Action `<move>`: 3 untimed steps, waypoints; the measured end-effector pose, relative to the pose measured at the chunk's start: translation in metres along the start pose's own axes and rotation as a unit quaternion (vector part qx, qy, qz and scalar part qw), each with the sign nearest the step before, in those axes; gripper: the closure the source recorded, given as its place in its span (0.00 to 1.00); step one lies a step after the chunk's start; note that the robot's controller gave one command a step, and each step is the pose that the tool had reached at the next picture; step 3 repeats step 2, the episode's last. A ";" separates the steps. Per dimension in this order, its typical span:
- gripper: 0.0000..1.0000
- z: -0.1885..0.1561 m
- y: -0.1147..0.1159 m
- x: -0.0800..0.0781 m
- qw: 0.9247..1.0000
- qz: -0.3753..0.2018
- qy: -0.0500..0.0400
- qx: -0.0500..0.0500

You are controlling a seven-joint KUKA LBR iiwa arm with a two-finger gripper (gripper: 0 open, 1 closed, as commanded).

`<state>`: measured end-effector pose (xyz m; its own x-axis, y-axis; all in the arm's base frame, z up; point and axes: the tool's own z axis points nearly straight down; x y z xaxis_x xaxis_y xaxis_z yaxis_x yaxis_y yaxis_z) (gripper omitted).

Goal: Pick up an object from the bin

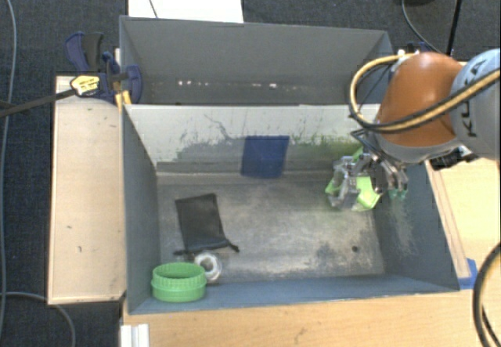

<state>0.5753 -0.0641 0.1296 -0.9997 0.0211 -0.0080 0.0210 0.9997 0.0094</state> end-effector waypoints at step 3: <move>1.00 -0.073 -0.001 0.017 0.994 0.111 -0.002 0.001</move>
Offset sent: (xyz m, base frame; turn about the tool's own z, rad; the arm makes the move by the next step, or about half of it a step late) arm -0.0173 0.0092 0.0815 0.2269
